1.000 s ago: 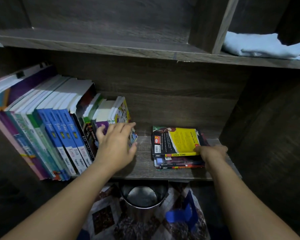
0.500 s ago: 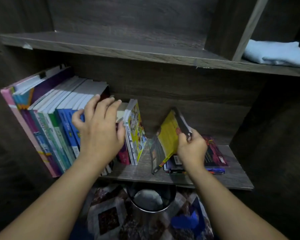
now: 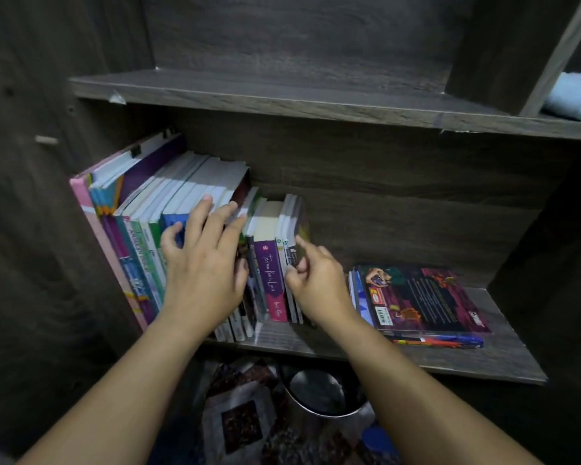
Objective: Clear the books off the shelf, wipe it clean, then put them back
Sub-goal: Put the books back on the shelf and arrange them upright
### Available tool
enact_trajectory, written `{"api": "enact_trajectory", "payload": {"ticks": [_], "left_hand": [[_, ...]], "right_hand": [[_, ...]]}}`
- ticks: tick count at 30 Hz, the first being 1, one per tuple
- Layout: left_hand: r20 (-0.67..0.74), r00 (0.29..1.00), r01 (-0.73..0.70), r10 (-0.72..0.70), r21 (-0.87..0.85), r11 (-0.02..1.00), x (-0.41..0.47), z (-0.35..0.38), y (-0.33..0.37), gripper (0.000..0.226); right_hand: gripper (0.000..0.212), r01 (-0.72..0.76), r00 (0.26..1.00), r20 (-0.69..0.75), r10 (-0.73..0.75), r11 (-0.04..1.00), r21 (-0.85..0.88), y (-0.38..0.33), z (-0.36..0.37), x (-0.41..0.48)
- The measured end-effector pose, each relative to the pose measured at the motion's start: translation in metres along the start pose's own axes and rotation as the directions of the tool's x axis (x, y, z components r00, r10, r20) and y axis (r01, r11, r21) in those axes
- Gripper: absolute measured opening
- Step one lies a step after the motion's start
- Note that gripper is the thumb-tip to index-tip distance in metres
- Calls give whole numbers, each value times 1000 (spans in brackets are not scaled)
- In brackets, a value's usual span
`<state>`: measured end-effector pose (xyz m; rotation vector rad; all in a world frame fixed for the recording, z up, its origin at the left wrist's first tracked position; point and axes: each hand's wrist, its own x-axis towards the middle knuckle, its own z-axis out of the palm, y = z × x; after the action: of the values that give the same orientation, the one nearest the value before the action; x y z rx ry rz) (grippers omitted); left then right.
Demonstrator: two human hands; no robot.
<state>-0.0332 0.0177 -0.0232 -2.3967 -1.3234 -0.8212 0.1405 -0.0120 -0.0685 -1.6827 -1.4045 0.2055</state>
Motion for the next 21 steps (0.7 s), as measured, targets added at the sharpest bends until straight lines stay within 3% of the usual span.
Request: {"api": "enact_trajectory", "payload": {"ticks": [4, 9, 13, 18, 21], "left_hand": [[26, 1000, -12, 12, 13, 1000, -1, 0, -2, 63], [29, 1000, 2, -2, 22, 1000, -1, 2, 1, 65], [33, 999, 30, -31, 32, 999, 0, 5, 6, 66], [-4, 996, 91, -91, 15, 996, 0, 9, 18, 61], [-41, 998, 47, -47, 4, 999, -2, 13, 32, 58]], "right_hand": [[68, -178, 962, 198, 188, 982, -66, 10, -1, 4], [80, -263, 887, 348, 304, 951, -160, 25, 0, 4], [72, -179, 918, 344, 197, 980, -83, 28, 2, -8], [71, -243, 896, 411, 167, 960, 140, 34, 0, -15], [69, -216, 894, 417, 164, 973, 82, 37, -14, -9]]}}
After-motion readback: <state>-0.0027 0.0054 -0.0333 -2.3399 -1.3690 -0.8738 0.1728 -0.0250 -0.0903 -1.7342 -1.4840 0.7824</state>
